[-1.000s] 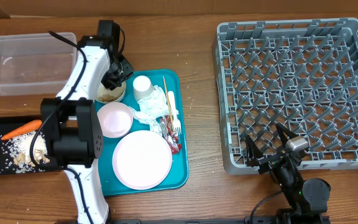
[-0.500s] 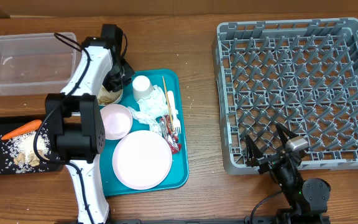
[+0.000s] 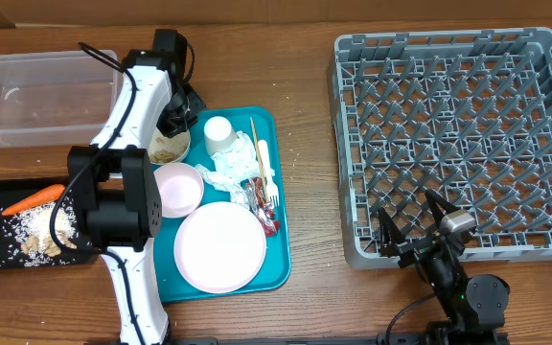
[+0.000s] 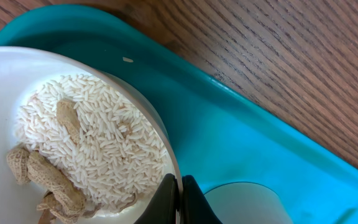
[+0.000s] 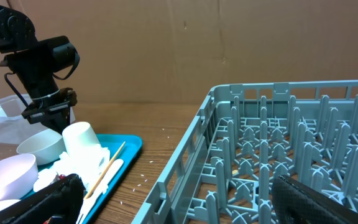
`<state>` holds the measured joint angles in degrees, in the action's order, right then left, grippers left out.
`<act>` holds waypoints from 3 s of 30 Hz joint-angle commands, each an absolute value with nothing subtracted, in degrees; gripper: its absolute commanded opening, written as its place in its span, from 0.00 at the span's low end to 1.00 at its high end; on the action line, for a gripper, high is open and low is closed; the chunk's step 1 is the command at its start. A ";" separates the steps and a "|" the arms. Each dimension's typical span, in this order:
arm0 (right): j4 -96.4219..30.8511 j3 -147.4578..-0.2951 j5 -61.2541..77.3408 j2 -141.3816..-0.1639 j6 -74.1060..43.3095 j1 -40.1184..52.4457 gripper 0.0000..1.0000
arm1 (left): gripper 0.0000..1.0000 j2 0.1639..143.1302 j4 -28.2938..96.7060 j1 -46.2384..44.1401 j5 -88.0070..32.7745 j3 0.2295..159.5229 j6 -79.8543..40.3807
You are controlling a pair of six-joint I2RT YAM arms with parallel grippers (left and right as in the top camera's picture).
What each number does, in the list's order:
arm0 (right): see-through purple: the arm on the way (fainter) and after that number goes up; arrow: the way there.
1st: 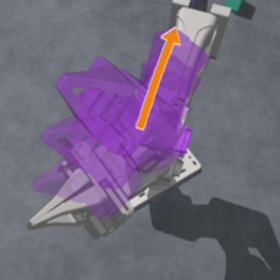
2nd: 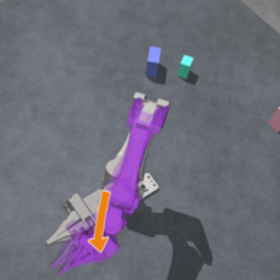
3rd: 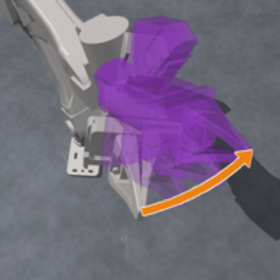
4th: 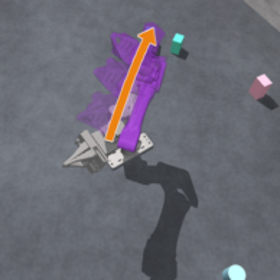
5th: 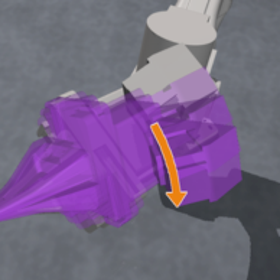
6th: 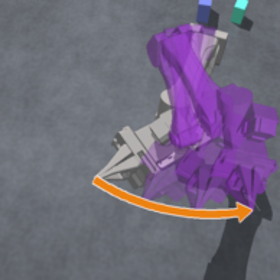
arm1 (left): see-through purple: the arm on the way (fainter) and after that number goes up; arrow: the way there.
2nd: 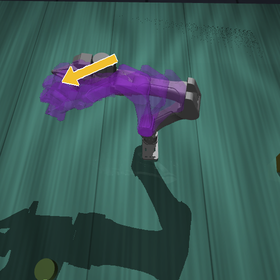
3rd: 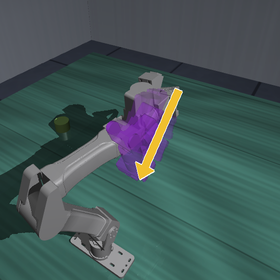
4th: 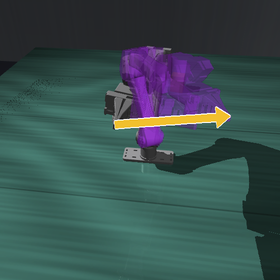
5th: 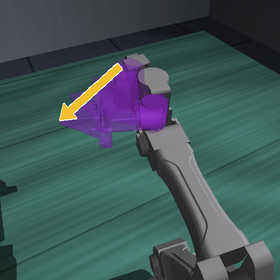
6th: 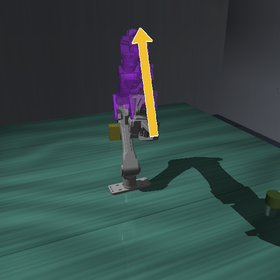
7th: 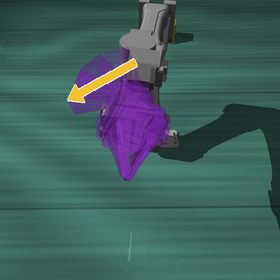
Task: Sort waste into correct bins and load items into the dishwasher rack
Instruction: 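Lift the back bowl with the left gripper over the black tray, then tilt the bowl with the left gripper to dump rice and shells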
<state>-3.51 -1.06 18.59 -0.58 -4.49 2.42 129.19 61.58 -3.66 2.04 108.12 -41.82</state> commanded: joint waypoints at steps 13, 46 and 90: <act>-3.18 -0.47 18.04 -0.16 -4.67 2.83 1.00 | 0.04 129.32 72.62 -3.36 1.67 124.46 -39.24; -3.18 -0.47 18.04 -0.16 -4.67 2.83 1.00 | 0.04 120.70 96.82 21.76 -15.42 140.03 -28.01; -3.16 -0.47 18.04 -0.16 -4.67 2.83 1.00 | 0.04 102.13 57.98 52.23 -55.42 77.84 -5.23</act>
<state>-3.53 -1.06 18.63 -0.58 -4.47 2.42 102.21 59.88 52.16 -48.36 80.53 -6.81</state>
